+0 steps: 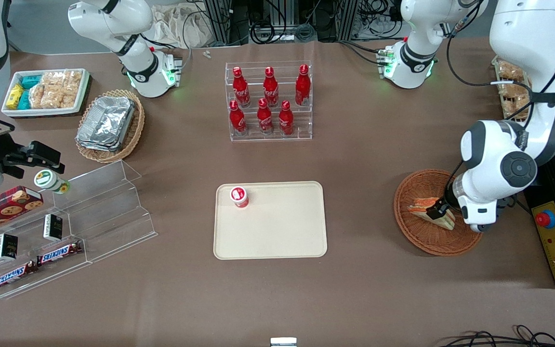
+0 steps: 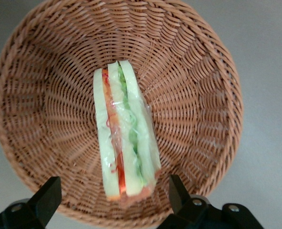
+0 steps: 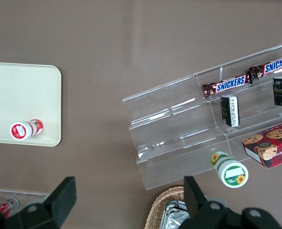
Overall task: Place sandwich from basket to tray
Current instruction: 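Close the left gripper on the wrapped sandwich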
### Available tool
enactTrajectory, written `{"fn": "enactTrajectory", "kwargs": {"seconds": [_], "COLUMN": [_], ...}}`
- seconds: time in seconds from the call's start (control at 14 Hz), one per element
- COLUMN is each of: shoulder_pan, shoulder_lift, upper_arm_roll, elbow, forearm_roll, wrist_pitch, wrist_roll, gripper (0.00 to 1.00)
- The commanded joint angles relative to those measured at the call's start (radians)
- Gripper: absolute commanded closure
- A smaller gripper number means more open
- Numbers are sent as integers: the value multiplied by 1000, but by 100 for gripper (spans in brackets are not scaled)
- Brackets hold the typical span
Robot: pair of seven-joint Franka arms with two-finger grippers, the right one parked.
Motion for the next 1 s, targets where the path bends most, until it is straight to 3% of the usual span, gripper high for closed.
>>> {"fn": "enactTrajectory", "kwargs": {"seconds": [0.0, 0.21, 0.36, 0.57, 0.79, 0.86, 0.93], "shoulder_pan": [20, 26, 26, 24, 23, 20, 18], "shoulder_lift": [0, 10, 17, 17, 14, 8, -1], "upper_arm_roll": [-3, -3, -2, -3, -3, -3, -5], "elbow": [-60, -58, -60, -52, -41, -35, -22], "forearm_roll": [-5, -3, -2, 1, 3, 3, 3], "wrist_pitch": [90, 100, 110, 109, 98, 90, 51], "wrist_roll": [-57, -65, -94, -139, -165, -173, -171], "gripper": [0, 1, 13, 58, 93, 100, 100]}}
